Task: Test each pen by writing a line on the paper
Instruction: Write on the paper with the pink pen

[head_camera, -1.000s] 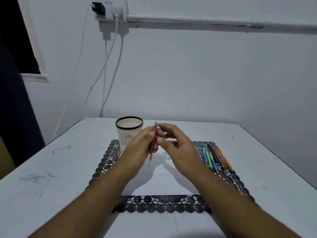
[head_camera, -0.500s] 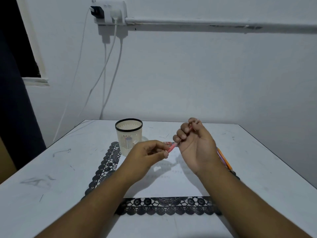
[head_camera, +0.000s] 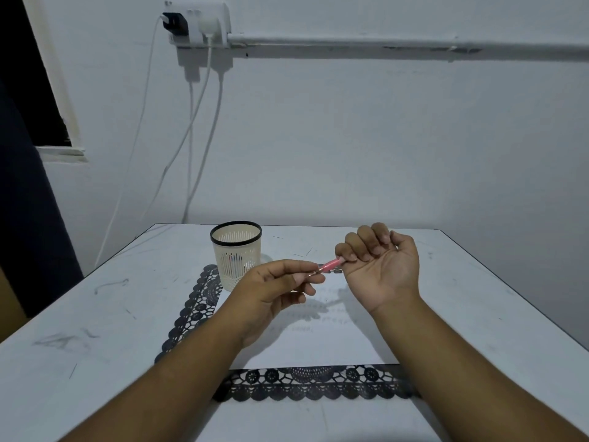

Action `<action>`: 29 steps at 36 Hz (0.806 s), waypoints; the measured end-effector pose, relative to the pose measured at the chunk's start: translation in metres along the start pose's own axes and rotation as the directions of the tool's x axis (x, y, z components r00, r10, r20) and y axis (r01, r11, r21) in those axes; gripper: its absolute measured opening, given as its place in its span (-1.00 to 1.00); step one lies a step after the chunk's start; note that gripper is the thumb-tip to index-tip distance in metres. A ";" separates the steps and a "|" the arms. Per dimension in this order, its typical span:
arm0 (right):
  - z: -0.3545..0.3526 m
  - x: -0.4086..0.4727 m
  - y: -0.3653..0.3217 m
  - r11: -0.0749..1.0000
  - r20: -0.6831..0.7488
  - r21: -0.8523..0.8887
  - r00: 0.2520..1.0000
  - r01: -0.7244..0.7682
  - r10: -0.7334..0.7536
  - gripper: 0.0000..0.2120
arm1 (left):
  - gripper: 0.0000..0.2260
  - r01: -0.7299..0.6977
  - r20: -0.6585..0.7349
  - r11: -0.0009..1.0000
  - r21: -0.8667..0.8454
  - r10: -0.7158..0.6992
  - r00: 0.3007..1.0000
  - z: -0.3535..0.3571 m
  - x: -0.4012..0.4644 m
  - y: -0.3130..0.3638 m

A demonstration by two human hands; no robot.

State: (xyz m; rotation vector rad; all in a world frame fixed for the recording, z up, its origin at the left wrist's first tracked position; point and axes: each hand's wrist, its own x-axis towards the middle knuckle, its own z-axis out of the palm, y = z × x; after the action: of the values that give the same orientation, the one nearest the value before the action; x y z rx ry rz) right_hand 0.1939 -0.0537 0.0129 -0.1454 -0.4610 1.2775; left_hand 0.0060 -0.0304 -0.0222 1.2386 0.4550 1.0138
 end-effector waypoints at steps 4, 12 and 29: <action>0.000 0.002 0.000 1.000 0.003 -0.005 1.000 0.011 -0.011 -0.87 | -0.79 0.006 -0.008 1.000 -0.015 -0.007 1.000 0.001 0.000 -0.001; -0.001 0.002 0.001 1.000 0.015 -0.015 1.000 0.008 -0.007 -0.85 | -0.79 0.010 -0.022 1.000 -0.003 -0.010 1.000 0.002 -0.001 0.000; 0.001 -0.001 0.004 0.999 0.006 -0.031 1.000 -0.008 0.008 -0.83 | -0.83 -0.001 -0.042 0.999 0.053 0.003 0.999 0.004 -0.001 -0.003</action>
State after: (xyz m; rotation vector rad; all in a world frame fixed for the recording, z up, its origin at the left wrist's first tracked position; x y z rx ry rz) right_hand 0.1897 -0.0535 0.0117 -0.1694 -0.4861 1.2797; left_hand 0.0094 -0.0337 -0.0238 1.2667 0.5159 1.0372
